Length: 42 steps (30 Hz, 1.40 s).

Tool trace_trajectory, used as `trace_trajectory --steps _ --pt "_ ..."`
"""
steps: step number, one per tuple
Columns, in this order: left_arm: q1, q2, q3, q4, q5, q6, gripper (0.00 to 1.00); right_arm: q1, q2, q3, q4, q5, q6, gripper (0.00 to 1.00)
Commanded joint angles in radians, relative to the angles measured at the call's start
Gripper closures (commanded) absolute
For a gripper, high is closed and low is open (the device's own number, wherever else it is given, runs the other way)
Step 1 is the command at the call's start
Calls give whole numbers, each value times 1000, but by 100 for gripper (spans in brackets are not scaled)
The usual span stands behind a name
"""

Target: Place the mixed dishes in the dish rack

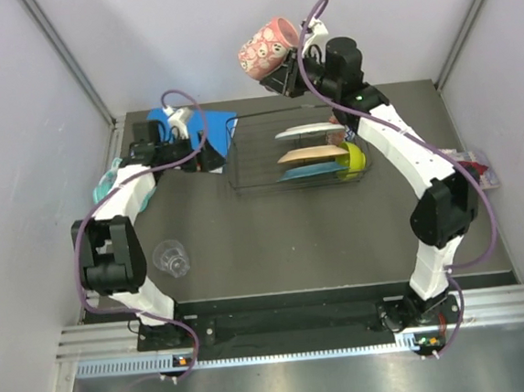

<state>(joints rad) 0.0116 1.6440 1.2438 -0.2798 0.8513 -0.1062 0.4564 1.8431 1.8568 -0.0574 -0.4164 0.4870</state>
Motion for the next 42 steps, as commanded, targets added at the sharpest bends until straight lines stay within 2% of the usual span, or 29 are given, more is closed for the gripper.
trace_trajectory --steps 1,7,10,17,23,29,30,31,33,35,41,42 --pt "-76 61 65 117 -167 -55 1 4 -191 -54 24 70 -146 100" --pt "-84 178 101 185 -208 -133 1 -19 -269 -149 21 64 -151 100" --pt "-101 197 101 238 -254 -107 1 -28 -292 -165 25 45 -146 100" --pt "-179 266 186 191 -334 -37 1 -38 -321 -203 22 33 -143 100" --pt "-231 238 112 148 -340 82 1 -58 -354 -249 27 33 -137 100" --pt "-234 220 45 125 -405 100 2 -82 -366 -266 27 14 -131 100" --pt "-234 217 42 123 -405 129 8 -88 -367 -271 27 10 -127 100" --pt "-234 215 45 104 -400 131 23 -90 -369 -274 25 10 -123 100" --pt "-239 214 57 76 -387 146 34 -94 -370 -281 27 7 -123 100" --pt "-257 205 56 36 -383 172 41 -94 -372 -284 28 5 -122 100" --pt "-334 142 28 -41 -393 266 51 -96 -372 -298 28 -2 -123 100" --pt "-343 119 17 -53 -388 276 56 -96 -374 -301 27 -4 -122 100"
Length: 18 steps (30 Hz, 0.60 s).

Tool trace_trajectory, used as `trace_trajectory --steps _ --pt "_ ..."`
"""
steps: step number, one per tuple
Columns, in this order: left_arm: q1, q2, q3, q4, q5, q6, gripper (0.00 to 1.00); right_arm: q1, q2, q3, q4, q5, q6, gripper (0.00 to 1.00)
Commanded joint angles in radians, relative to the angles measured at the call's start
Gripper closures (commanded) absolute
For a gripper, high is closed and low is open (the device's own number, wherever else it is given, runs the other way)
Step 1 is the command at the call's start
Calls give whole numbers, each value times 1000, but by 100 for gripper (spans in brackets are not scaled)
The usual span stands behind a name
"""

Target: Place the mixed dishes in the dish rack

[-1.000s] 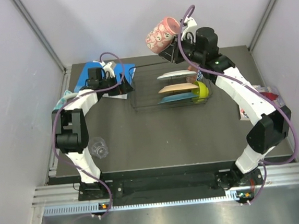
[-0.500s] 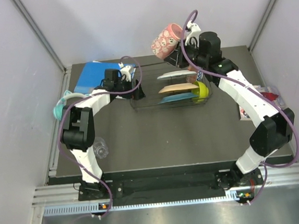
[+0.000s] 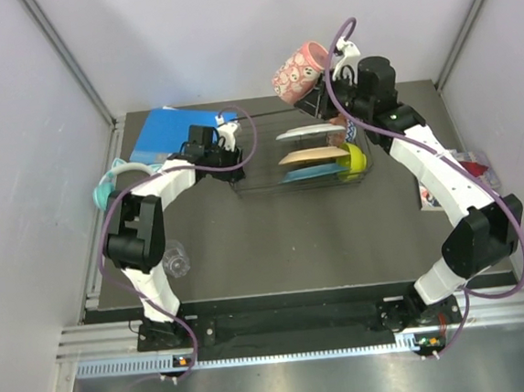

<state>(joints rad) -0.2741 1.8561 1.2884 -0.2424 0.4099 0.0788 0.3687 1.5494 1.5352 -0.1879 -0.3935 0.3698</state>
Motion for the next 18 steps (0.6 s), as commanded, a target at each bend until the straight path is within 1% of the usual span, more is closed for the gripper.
trace_trajectory --steps 1,3,7,10,12,13,14,16,17,18 --pt "-72 -106 -40 -92 49 93 59 -10 -81 19 157 -27 -5 100" --pt "-85 -152 -72 -90 59 88 60 -7 -84 10 156 -25 -5 100" --pt "-119 -196 -107 -116 75 81 60 -7 -95 -7 159 -25 -6 100" --pt "-140 -212 -126 -141 67 47 62 -8 -104 -24 159 -27 -8 100" --pt "-152 -239 -152 -143 64 21 61 -10 -115 -40 154 -25 -12 100" --pt "-160 -248 -159 -144 61 9 59 -11 -118 -43 153 -24 -15 100" --pt "-160 -265 -169 -143 58 -8 51 -11 -121 -50 143 -22 -19 100" --pt "-160 -278 -170 -158 55 -60 49 -11 -127 -56 134 -21 -28 100" --pt "-160 -290 -169 -170 52 -76 39 -13 -130 -58 122 -19 -31 100" --pt "-160 -299 -169 -175 52 -120 32 -13 -129 -60 114 -15 -37 100"
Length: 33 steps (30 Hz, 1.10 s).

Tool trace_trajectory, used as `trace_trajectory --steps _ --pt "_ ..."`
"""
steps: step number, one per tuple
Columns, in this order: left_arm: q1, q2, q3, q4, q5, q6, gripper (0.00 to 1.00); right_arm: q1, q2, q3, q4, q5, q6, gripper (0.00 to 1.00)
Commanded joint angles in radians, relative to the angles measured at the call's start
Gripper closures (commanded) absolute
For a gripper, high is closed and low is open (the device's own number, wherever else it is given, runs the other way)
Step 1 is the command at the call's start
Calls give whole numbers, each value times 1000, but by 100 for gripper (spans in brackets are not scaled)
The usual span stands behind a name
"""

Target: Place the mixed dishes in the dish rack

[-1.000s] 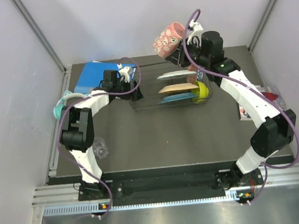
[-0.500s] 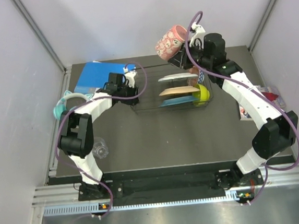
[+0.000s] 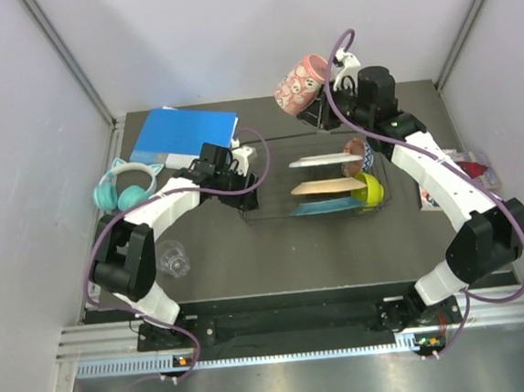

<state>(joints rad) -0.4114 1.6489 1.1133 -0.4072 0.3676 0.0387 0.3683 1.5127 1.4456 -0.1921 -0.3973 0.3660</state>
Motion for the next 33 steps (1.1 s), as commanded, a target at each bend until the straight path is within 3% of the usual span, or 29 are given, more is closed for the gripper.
trace_trajectory --steps 1,6,8,12,18,24,26,33 --pt "-23 -100 6 -16 96 -94 29 -12 -89 32 109 -8 -35 100" --pt "-18 -150 42 -77 93 -157 18 -6 -74 41 66 -6 -38 100" --pt "0 -172 63 -97 131 -157 18 6 -63 73 16 1 -44 100" --pt "71 -192 126 -188 270 -114 19 147 -22 133 -98 133 -139 100" --pt "438 -255 183 -212 462 16 20 334 87 177 -165 320 -122 100" --pt "615 -215 217 -229 490 96 23 392 240 278 -246 443 -32 100" --pt "631 -202 197 -196 508 92 23 402 285 329 -320 512 -36 100" --pt "652 -190 164 -163 525 101 24 403 349 363 -346 606 -24 100"
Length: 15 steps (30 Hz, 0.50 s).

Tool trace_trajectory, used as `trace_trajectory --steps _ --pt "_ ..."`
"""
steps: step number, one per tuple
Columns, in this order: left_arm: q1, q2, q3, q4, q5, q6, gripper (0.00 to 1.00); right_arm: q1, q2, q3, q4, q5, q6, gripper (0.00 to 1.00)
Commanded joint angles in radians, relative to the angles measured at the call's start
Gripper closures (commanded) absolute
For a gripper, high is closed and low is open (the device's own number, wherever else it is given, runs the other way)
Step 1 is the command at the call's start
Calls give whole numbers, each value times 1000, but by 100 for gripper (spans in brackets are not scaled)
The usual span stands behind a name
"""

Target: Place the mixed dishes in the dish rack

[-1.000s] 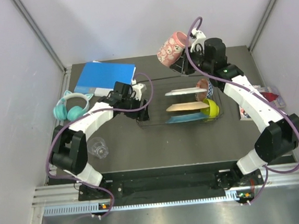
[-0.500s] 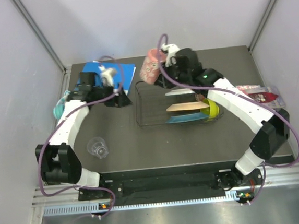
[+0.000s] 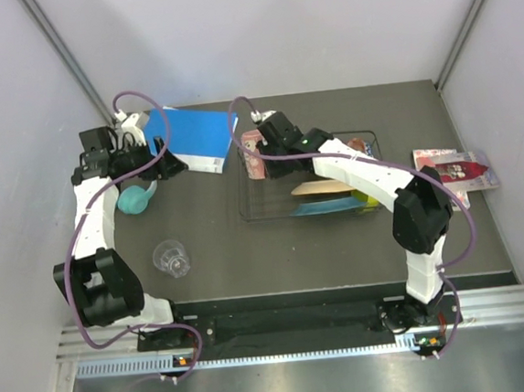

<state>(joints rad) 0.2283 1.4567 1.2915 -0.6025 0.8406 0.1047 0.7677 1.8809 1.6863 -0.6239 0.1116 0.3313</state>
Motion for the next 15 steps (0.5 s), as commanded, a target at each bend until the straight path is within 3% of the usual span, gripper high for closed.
trace_trajectory --steps 1,9,15 --pt "13 4 -17 30 54 36 24 4 -10 128 85 96 11 100" --pt "23 13 -20 33 68 47 24 12 29 118 141 105 -11 100" --pt "31 30 -26 46 78 52 24 47 15 17 283 157 -61 100"
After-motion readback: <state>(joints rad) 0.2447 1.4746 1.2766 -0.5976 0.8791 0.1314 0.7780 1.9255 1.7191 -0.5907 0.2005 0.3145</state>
